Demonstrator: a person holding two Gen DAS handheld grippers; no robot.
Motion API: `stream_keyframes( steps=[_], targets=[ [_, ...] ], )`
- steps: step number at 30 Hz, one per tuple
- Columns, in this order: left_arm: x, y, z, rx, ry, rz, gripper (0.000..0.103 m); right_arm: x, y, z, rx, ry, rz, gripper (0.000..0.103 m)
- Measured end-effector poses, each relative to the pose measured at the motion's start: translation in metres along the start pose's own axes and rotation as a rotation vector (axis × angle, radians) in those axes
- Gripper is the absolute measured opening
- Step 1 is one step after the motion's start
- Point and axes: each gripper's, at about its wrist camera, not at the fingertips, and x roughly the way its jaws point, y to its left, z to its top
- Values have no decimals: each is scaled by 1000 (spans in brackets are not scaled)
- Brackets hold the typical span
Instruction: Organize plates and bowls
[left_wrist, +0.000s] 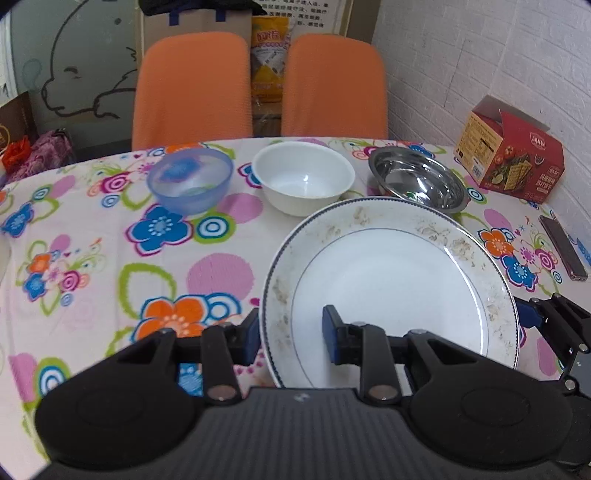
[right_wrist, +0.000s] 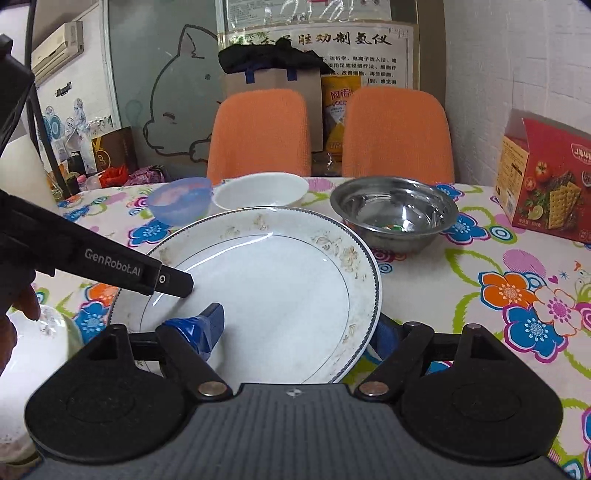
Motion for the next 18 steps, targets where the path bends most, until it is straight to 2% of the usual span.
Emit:
stream_keyframes(
  steps=[6,12,18],
  targets=[
    [-65,47,-36,-44,-52,86,27,-38,57,1,-39,-79,92,71],
    [-95,91,-86,-90,-44,193,27,-40,114,-12,-86,-58,208,71],
    [-96,113,-122,-157,-16,169,27,-38,147,-34,-107,13,267,71]
  ],
)
